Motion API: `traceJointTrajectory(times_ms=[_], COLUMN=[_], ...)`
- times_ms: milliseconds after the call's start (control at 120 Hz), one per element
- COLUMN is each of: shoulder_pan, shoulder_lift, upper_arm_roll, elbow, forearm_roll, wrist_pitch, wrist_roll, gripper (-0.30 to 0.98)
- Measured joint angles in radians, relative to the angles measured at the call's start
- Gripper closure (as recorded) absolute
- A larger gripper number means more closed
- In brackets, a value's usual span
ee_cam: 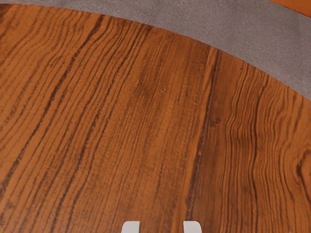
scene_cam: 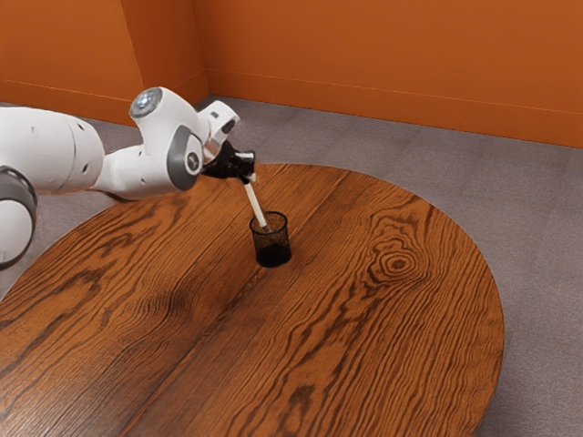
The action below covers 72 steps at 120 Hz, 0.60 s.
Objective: Take the marker out of the pen holder and place it to the left of the pen holder.
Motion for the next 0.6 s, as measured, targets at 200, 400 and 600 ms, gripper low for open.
traceJointTrajectory(times_ms=[200, 400, 600], shoulder_pan=[0.148, 0.424, 0.468], shoulder_lift=[-0.081, 0.043, 0.187], upper_arm_roll=[-0.041, -0.221, -0.230], elbow=[-0.007, 0.017, 0.104], forearm_roll=[0.001, -0.128, -0.335], wrist_pitch=[-0.055, -0.159, -0.321], wrist_roll=[0.023, 0.034, 0.034], gripper=[0.73, 0.73, 0.72])
